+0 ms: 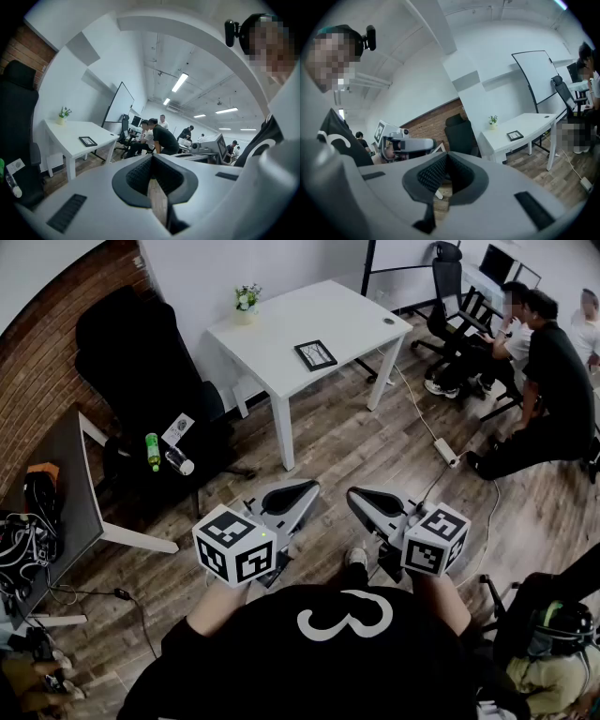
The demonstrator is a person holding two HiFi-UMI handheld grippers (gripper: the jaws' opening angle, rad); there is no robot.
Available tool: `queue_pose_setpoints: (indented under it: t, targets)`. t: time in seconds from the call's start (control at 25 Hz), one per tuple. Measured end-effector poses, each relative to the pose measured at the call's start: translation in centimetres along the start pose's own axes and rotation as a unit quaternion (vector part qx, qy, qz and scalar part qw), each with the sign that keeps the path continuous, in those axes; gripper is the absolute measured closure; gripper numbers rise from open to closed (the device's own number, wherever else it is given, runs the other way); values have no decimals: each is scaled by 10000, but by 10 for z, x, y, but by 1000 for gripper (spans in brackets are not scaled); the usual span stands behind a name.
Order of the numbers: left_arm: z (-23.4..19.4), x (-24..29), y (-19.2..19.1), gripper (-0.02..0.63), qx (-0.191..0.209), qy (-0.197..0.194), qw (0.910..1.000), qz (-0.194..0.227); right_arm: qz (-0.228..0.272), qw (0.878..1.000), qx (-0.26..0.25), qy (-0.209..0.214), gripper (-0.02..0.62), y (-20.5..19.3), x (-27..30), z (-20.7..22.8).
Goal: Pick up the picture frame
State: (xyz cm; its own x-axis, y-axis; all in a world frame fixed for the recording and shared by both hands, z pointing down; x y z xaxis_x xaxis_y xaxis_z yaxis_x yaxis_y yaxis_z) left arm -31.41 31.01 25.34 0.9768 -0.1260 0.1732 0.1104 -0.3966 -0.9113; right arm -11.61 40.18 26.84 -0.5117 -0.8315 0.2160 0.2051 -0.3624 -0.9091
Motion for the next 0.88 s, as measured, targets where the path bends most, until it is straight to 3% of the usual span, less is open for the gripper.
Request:
queue_pose_setpoints:
  t: [0.88]
  targets:
    - [-3,41,2,590,-282,45,9996,76,264,9986,452,-57,572,8,-16,41]
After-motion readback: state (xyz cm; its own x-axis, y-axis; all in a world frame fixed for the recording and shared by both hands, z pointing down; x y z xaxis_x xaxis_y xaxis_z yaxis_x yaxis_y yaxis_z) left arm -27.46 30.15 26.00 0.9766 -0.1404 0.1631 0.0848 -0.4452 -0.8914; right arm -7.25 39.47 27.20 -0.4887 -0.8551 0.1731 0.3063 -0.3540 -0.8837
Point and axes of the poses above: the fingertips, and each gripper's own axes: x forward along the fingers, z to its right, y out of its top, the point moved 10 cm from there along -x, backward along the fingers, and after that the axes turned 2 degrees about -y, right-handed, at the moved point
